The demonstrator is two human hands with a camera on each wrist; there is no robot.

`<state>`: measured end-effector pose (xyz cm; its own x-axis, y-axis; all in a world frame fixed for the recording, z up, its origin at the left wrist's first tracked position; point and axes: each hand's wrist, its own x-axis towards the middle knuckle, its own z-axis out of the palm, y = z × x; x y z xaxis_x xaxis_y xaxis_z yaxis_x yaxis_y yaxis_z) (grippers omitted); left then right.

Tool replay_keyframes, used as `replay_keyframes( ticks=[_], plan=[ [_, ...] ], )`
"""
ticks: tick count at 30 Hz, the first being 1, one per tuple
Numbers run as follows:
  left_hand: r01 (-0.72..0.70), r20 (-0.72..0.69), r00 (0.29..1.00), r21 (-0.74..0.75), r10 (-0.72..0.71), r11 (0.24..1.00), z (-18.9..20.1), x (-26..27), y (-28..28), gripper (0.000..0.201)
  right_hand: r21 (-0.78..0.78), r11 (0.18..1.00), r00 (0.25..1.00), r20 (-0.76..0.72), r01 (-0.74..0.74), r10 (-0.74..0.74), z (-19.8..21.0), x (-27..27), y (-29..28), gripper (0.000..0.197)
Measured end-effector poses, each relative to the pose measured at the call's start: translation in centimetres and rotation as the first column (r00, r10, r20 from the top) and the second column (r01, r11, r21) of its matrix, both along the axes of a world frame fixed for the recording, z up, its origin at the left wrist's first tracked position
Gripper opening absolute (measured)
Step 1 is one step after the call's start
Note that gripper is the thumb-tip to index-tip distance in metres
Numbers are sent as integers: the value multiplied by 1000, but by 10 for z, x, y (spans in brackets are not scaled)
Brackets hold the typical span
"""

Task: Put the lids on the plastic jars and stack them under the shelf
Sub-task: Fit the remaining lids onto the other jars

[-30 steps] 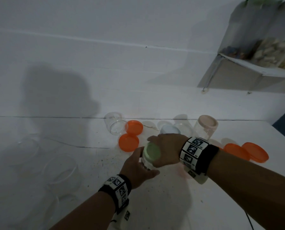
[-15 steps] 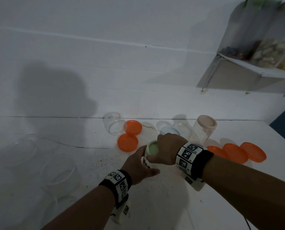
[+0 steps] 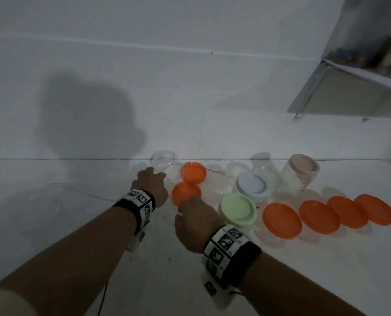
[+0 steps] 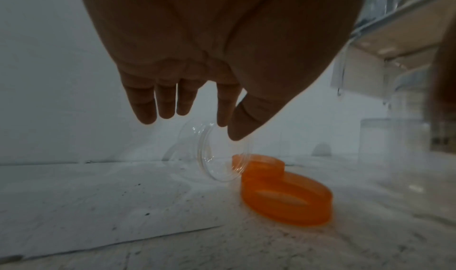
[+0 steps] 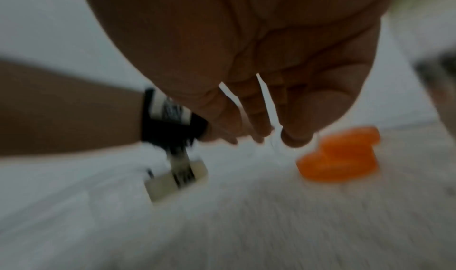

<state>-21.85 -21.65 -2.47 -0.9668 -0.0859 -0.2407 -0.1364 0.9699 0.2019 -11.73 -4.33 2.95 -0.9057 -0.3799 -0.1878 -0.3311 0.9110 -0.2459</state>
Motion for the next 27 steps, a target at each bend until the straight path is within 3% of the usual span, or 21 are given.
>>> replay_keyframes(
  ticks=[4,7,10,13,15,20,23,25,27],
  plan=[
    [59,106,993,-57,-52,997,-6,-17,0,74,38,994,953,285,99,-106,-72,-29,-33,38],
    [80,128,989,-92,-68,993,-17,-26,-1,78,44,992,943,308,118,-126,-97,-51,-35,55],
    [76,128,990,-97,-63,992,-29,-32,-5,86,51,995,945,312,88,-100,-105,-66,-34,50],
    [53,82,995,-48,-49,997,-31,-30,-11,93,31,998,971,231,56,-62,-101,-64,-31,39],
    [35,11,999,1,-35,999,-24,-23,-15,96,-15,998,983,176,60,-56,-95,-55,-26,45],
    [-75,-174,980,98,91,992,4,8,-22,111,-189,960,977,-24,205,-213,-65,-28,-14,57],
    [-135,-187,968,162,165,977,14,27,-27,117,-174,960,960,-137,220,-245,-32,-11,-7,86],
    [-165,-177,963,217,205,962,23,38,-29,119,-207,957,947,-208,201,-244,-8,-2,-6,76],
    [-180,-176,957,268,231,946,31,50,-29,117,-302,942,936,-266,146,-231,15,6,-3,46]
  ],
)
